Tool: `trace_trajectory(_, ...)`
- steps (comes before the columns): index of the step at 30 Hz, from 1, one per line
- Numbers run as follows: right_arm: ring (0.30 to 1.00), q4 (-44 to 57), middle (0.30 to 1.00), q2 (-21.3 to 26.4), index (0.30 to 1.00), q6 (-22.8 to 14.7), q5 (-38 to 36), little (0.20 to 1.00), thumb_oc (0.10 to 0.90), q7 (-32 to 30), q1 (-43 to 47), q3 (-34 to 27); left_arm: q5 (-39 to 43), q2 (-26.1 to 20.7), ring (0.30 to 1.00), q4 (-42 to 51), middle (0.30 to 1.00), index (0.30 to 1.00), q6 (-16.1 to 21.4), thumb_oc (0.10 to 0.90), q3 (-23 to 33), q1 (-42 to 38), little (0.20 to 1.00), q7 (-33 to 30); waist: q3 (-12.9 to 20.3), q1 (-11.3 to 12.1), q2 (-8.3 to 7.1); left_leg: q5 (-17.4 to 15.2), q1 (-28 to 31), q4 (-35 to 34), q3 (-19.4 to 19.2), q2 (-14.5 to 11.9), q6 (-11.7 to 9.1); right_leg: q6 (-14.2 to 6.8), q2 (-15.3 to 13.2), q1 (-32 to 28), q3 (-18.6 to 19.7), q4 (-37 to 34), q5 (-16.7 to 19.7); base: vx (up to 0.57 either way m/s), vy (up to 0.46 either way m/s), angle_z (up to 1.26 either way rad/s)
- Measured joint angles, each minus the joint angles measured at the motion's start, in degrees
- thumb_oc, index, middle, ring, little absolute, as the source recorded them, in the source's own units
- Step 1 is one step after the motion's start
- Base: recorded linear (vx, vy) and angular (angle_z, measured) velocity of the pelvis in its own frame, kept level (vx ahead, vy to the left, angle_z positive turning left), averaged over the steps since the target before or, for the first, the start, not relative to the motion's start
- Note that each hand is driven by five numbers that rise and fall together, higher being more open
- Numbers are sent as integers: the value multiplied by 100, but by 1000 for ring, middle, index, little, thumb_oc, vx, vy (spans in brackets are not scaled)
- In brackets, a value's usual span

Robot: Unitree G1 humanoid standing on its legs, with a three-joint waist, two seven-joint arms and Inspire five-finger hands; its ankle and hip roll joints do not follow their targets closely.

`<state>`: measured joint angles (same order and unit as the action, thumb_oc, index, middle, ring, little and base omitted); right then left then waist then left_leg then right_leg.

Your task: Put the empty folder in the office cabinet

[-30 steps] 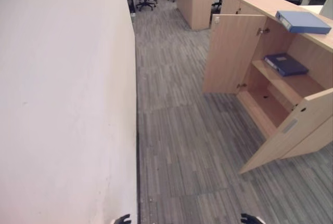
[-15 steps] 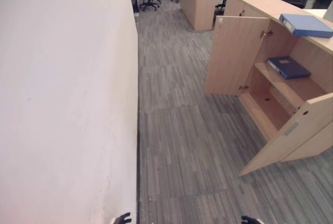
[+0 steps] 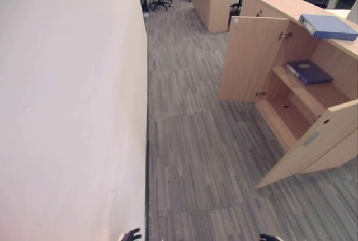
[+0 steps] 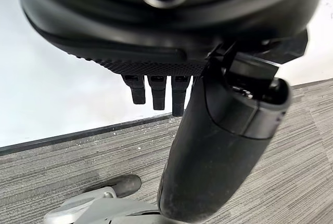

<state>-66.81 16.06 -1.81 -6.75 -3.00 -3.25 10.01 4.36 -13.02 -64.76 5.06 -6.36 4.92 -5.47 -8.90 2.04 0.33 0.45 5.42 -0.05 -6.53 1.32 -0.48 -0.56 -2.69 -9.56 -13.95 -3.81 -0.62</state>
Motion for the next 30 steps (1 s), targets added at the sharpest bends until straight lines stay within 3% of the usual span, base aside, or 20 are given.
trace_trajectory(2, 900, -117, 900, 15, 900, 9, -3, 900, 800, 1, 56, 3, 6, 13, 900, -13, 900, 900, 7, 800, 20, -8, 900, 7, -11, 90, -37, 31, -181, 329, -26, -32, -95, 75, 75, 11, -48, -23, 72, 3, -174, 10)
trace_trajectory(4, 900, -313, 900, -10, 900, -14, -9, 900, 800, 8, 195, -16, 222, -100, 900, 18, 900, 900, 46, 800, 198, -410, 900, -40, -303, 151, -231, 74, -1176, 2146, -57, -65, -313, 240, -108, 115, -68, 181, -128, 73, -144, 40)
trace_trajectory(5, 900, -335, 900, 26, 900, 27, -13, 900, 800, -10, 179, -23, 222, -218, 900, 18, 900, 900, 34, 800, 235, -479, 900, -15, -368, 291, -324, 268, -1482, 2763, -228, -284, -553, 415, -114, 58, -81, 237, -123, 167, -154, 18)
trace_trajectory(7, 900, -324, 900, 57, 900, 8, -20, 900, 800, -65, 247, -24, 222, -233, 900, -55, 900, 900, -16, 800, 216, -397, 900, -7, -405, 254, -239, 255, -1655, 3152, -278, -623, -617, 446, 9, -79, -114, 140, -170, 273, -19, 4)
trace_trajectory(10, 900, -346, 900, 60, 900, 30, -19, 900, 800, -55, 274, -3, 222, -58, 900, -123, 900, 900, -3, 800, 152, -378, 900, 8, -407, 469, -203, 241, -1597, 1658, 81, -502, -653, 451, -34, 90, 56, 207, -181, 231, 44, -14)
trace_trajectory(12, 900, -388, 900, 26, 900, 46, -18, 900, 800, -63, 326, -4, 222, -11, 900, -269, 900, 900, -4, 800, 137, -395, 900, 7, -449, 568, -105, 448, -1504, 563, 258, -526, -799, 451, 44, 43, 109, 100, -179, 360, 120, -9)
trace_trajectory(14, 900, -382, 900, 32, 900, 40, -21, 900, 800, -69, 341, -33, 222, 8, 900, -302, 900, 900, -25, 800, 23, -361, 900, -2, -533, 612, 89, 810, -1548, -306, 282, -818, -1037, 440, 222, -191, 204, -108, -191, 429, 155, 3)
trace_trajectory(15, 900, -392, 900, 45, 900, 42, -22, 900, 800, -69, 374, -73, 222, 53, 900, -388, 900, 900, -13, 800, 106, -377, 900, -1, -571, 668, 188, 792, -1626, -537, 266, -1039, -1092, 410, 276, -206, 256, -88, -209, 491, 221, -40)
trace_trajectory(16, 900, -391, 900, 35, 900, 30, -24, 900, 800, -78, 419, -149, 227, 78, 900, -525, 900, 900, -46, 800, 151, -361, 900, 21, -608, 823, 245, 814, -1757, -529, 239, -1357, -1112, 330, 267, -211, 519, 42, -267, 372, 177, -76)
trace_trajectory(17, 900, -388, 900, 22, 900, 20, -25, 900, 800, -78, 430, -147, 233, 122, 900, -553, 900, 900, -95, 800, 145, -295, 900, 119, -609, 920, 228, 806, -1763, -508, 239, -1461, -1113, 267, 184, -199, 687, 129, -325, 361, 203, -89)
trace_trajectory(20, 900, -359, 900, 34, 900, -35, -26, 900, 800, -105, 344, -67, 355, 414, 900, -750, 900, 900, -251, 800, 285, -72, 900, 355, -588, 933, 111, 493, -1714, 70, 192, -1512, -1032, 16, -225, -548, 1095, -89, -518, 342, 247, -64)
trace_trajectory(21, 900, -363, 900, -100, 900, -29, -26, 900, 800, -156, 177, -17, 737, 616, 900, -543, 900, 900, -181, 800, 577, 328, 900, 291, -428, 952, 317, 107, -1628, 186, 241, -1810, -1024, 67, -44, -693, 1185, -154, -783, 251, 197, -27)
trace_trajectory(22, 900, -373, 900, -162, 900, 13, -35, 900, 800, -105, 96, -12, 637, 673, 900, -497, 900, 900, -98, 800, 500, 514, 900, 276, -403, 1037, 393, 115, -1476, 138, 237, -1792, -1078, -202, -124, -815, 1227, -161, -756, 391, 335, -11)
trace_trajectory(23, 900, -424, 900, -236, 900, 33, -63, 900, 800, -68, 90, 22, 577, 668, 900, -552, 900, 900, -144, 800, 483, 559, 900, 264, -455, 1099, 283, 256, -1331, 105, 190, -1647, -1045, -384, -290, -940, 1239, -146, -764, 429, 387, -1)
trace_trajectory(24, 900, -433, 900, -316, 900, 19, -62, 900, 800, -54, 98, 6, 549, 633, 900, -557, 900, 900, -224, 800, 496, 626, 900, 229, -463, 1093, -15, 313, -1329, 183, 108, -1411, -966, -603, -547, -994, 1188, -72, -833, 309, 283, 8)
trace_trajectory(25, 900, -433, 900, -316, 900, 19, -62, 900, 800, -54, 98, 6, 549, 633, 900, -557, 900, 900, -224, 800, 496, 626, 900, 229, -463, 1093, -15, 313, -1329, 183, 108, -1411, -966, -603, -547, -994, 1188, -72, -833, 277, 270, 9)
trace_trajectory(26, 900, -499, 900, -339, 900, -10, -62, 900, 800, -59, 206, 24, 536, 607, 900, -550, 900, 900, -276, 800, 544, 630, 900, 194, -424, 1085, -78, 943, -1371, 502, 40, -1341, -537, -753, -657, -1051, 1191, 105, -926, 208, 233, 2)
trace_trajectory(27, 900, -541, 900, -502, 900, -43, -62, 900, 800, -79, 354, 3, 424, 407, 900, -533, 900, 900, -266, 800, 542, 542, 900, 199, -396, 1100, -340, 761, -1542, 1005, -40, -1319, -627, -773, -763, -1080, 1174, 176, -853, 294, 325, -1)
trace_trajectory(29, 900, -548, 900, -631, 900, -61, -59, 900, 800, -78, 492, -6, 410, 222, 900, -529, 900, 900, -267, 800, 554, 492, 900, 203, -369, 1129, -540, 591, -1876, 1700, -73, -1353, -582, -725, -720, -1101, 1171, 187, -634, 249, 305, 11)
trace_trajectory(30, 900, -563, 900, -643, 900, -84, -43, 900, 800, -79, 576, 2, 405, 117, 900, -560, 900, 900, -262, 800, 564, 361, 900, 208, -274, 1185, -649, 194, -2118, 1879, -297, -1269, -618, -766, -714, -1016, 1134, 444, -553, 199, 314, 26)
